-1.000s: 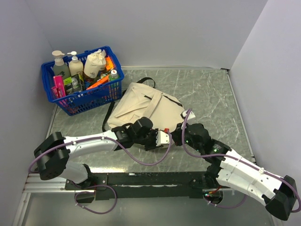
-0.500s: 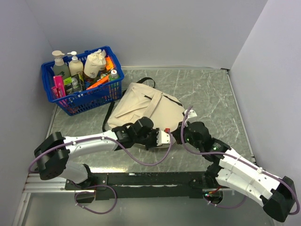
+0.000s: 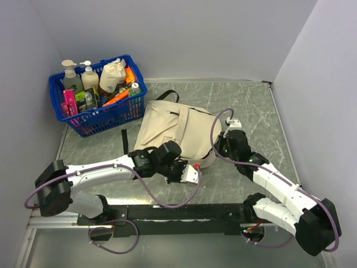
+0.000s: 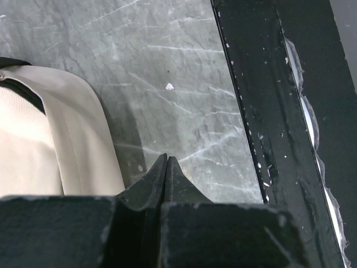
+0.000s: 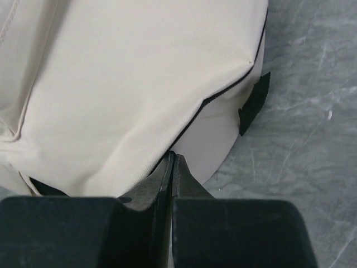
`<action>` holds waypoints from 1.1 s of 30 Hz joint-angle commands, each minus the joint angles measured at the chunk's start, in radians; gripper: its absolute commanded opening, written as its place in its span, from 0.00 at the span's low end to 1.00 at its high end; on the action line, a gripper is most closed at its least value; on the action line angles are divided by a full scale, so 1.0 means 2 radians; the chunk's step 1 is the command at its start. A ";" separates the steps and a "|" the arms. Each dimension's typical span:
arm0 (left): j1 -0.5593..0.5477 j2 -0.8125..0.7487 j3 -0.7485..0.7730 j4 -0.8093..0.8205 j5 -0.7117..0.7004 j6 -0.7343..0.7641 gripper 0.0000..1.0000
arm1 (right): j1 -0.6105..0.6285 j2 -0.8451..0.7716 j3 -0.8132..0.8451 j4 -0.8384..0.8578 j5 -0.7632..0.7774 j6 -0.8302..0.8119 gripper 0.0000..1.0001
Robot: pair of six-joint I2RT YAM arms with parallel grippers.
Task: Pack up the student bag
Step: Zip the student bag at the center of the board.
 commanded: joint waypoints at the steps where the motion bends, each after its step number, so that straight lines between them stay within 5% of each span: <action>1: 0.000 -0.032 -0.007 0.022 -0.006 -0.003 0.01 | -0.006 0.007 0.044 0.047 -0.031 -0.010 0.00; 7: 0.001 -0.013 0.002 0.152 -0.154 -0.096 0.11 | 0.010 -0.059 0.009 0.052 -0.071 0.010 0.00; 17: -0.001 0.076 0.014 0.248 -0.092 -0.117 0.18 | 0.016 -0.112 -0.009 0.039 -0.162 0.011 0.00; 33: -0.007 0.113 0.014 0.311 -0.147 -0.115 0.19 | 0.015 -0.113 -0.019 0.045 -0.183 0.014 0.00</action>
